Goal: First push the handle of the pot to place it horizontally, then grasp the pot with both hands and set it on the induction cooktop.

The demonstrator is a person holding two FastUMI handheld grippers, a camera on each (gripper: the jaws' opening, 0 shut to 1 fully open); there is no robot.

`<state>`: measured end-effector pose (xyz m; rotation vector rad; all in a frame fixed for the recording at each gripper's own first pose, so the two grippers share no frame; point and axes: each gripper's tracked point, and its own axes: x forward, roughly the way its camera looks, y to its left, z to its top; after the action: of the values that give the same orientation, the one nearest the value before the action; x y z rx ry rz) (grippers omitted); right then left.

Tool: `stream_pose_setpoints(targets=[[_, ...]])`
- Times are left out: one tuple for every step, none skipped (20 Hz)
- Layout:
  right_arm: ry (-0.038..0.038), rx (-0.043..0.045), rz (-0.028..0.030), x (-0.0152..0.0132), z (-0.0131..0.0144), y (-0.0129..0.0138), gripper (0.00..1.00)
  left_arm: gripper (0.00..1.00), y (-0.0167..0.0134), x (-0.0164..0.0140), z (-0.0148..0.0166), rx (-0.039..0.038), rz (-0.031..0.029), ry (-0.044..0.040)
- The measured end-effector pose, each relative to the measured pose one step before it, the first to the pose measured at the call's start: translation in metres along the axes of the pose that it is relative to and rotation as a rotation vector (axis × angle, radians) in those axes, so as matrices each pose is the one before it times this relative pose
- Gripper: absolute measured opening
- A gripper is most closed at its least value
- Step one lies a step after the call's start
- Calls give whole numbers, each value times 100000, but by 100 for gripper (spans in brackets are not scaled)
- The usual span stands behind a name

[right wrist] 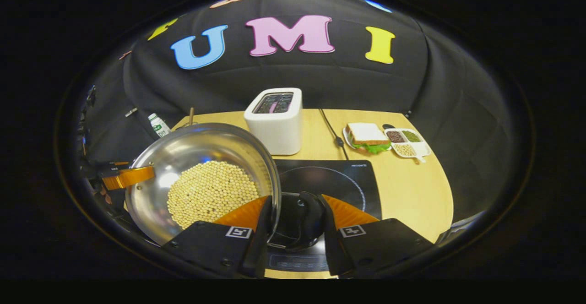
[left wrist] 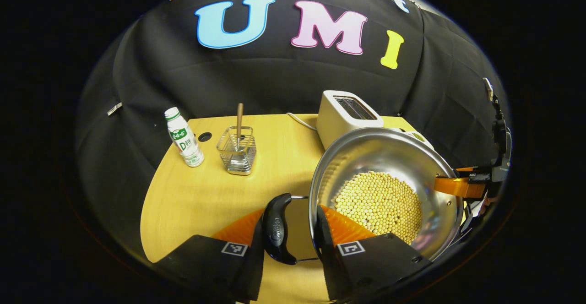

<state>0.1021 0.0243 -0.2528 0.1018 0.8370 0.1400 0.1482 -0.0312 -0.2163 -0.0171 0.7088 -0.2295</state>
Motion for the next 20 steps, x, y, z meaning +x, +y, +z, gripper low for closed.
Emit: stream_pose_setpoints(targets=[[329,443,-192,-27,-40,-1000,54,57,-999,363,302,426,-271,141],[308,463,-252,93,-4,-1047,54,57,-975,340,22,500,-260,336],[177,312,-325,17,-36,-1059,54,57,-981,415,172,377,-354,162],[387,411,-393,54,25,-1001,54,57,-995,448,51,280,-360,338],[298,363,-417,113,-98,-1017,50,56,-998,501,149,144,-429,397],[209,372,-445,84,-44,-1004,54,57,-989,429,9,103,-441,329],[408,275,-462,95,-161,-1012,50,56,-888,507,25,49,-410,292],[303,365,-503,175,-126,-955,50,57,-892,415,0,68,-386,516],[324,321,-464,202,-60,-851,50,56,-859,687,-117,153,-355,401],[324,282,-343,169,-140,-864,50,57,-756,464,30,203,-374,302],[270,369,-370,196,-69,-755,54,57,-674,538,43,138,-420,317],[299,439,-367,212,-86,-691,54,57,-580,459,-44,119,-257,270],[488,295,-256,183,-157,-574,54,57,-537,375,-3,113,-72,304],[557,335,-78,222,-121,-520,54,57,-515,344,5,122,16,138],[485,508,128,369,-84,-499,54,57,-433,278,28,106,51,33],[235,369,187,246,-1,-341,54,57,-267,362,-65,-45,143,12],[-1,135,188,309,-8,-256,54,57,-223,303,-19,-47,229,17],[4,-57,177,302,-52,-249,54,57,-145,405,-14,-132,286,138],[232,93,173,349,-109,-238,54,57,-155,276,-52,-110,300,214],[191,70,235,366,-35,-192,54,57,-219,257,-26,-14,285,139]])
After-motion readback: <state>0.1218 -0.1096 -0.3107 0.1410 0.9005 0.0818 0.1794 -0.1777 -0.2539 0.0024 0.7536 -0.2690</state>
